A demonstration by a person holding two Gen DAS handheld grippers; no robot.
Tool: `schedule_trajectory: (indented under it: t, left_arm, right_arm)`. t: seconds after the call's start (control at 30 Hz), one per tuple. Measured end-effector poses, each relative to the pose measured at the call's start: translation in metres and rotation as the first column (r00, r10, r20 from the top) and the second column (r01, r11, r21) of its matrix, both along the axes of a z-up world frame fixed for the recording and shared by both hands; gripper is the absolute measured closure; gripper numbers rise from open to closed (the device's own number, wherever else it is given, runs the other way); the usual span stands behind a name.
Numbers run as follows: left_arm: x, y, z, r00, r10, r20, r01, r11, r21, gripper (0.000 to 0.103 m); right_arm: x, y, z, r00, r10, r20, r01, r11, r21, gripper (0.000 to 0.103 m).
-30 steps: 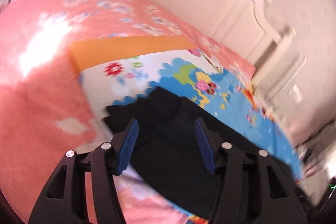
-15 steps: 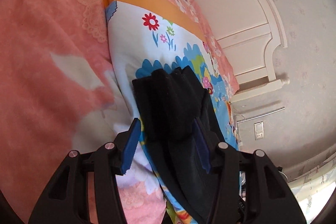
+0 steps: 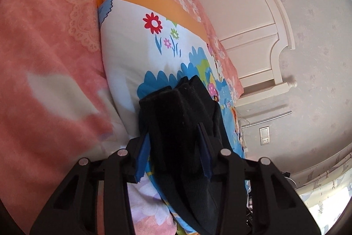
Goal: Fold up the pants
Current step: 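Lift the leg end with the left gripper toward the right gripper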
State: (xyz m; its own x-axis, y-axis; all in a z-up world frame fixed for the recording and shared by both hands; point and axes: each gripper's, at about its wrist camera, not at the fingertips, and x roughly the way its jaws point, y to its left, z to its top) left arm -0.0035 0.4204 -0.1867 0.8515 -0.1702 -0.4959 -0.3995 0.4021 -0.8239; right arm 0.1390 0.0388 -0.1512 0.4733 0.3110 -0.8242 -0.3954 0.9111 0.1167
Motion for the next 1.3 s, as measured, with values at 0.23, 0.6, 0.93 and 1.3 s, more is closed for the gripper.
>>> schedule_trajectory:
  t: [0.23,0.6,0.93,1.3]
  left_arm:
    - [0.01,0.002,-0.005,1.0,-0.027,0.015,0.027,0.999,-0.032,0.086]
    - [0.017,-0.013,0.036,0.999,-0.025,-0.046,0.03,0.992,0.124,0.091]
    - [0.049,-0.1,0.15,0.983,-0.072,-0.171,0.159,0.802,0.575,0.092]
    - [0.09,-0.35,0.197,0.932,-0.232,-0.278,0.328,0.215,0.92,0.092]
  right_arm:
    - [-0.001,0.001,0.0,1.0,0.0,-0.001,0.0,1.0,-0.004,0.008]
    - [-0.001,0.003,-0.001,1.0,0.009,-0.008,-0.009,1.0,-0.006,0.005]
    - [-0.011,-0.065,0.024,0.991,-0.057,-0.125,0.079,0.981,0.18,0.005]
    - [-0.004,-0.227,0.037,0.912,-0.146,-0.382,0.34,0.792,0.507,0.005]
